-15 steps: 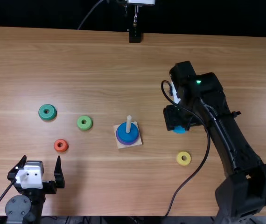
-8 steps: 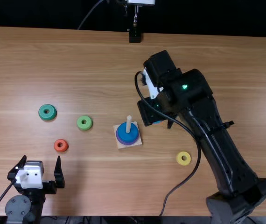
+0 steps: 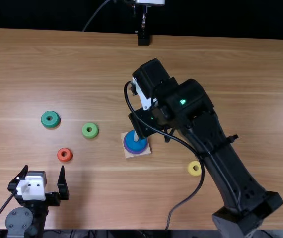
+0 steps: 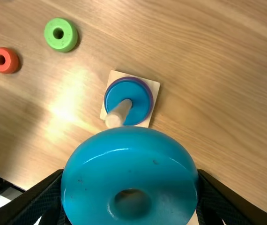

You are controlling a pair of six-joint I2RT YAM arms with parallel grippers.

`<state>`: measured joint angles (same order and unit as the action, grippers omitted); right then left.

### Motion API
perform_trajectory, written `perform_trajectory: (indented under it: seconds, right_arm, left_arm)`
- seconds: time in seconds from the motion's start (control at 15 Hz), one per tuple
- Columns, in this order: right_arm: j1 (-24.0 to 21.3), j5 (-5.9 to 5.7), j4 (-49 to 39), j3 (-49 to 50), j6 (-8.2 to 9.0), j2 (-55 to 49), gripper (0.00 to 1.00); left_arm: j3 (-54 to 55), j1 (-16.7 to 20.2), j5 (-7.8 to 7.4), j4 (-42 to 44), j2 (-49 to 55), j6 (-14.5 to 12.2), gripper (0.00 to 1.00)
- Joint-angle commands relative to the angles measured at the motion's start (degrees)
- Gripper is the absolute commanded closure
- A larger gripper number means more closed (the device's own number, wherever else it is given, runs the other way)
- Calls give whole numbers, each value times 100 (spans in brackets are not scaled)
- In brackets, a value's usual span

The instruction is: Build the Hanoi tower: stack the rings onto the peg from bottom to top in this color order: purple, dark blue, light blue, dark green, light green, yellow, orange.

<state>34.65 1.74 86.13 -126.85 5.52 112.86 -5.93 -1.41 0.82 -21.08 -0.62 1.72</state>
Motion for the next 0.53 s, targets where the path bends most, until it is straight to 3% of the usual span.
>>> perform_trajectory:
  seconds: [0.0,0.13,0.27,0.47]
  right_arm:
    - [112,27,0,-147,28,254,91]
    - [182,27,-42,-165,39,377,91]
    - [252,16,-64,-174,186,465,91]
    - [288,27,-74,-174,207,500,91]
  left_arm:
    - [593,-8,-82,-455,62,-24,0]
    - [593,-8,-82,-455,62,-24,0]
    - [593,-8,-82,-455,62,-24,0]
    - [593,-8,-82,-455,62,-24,0]
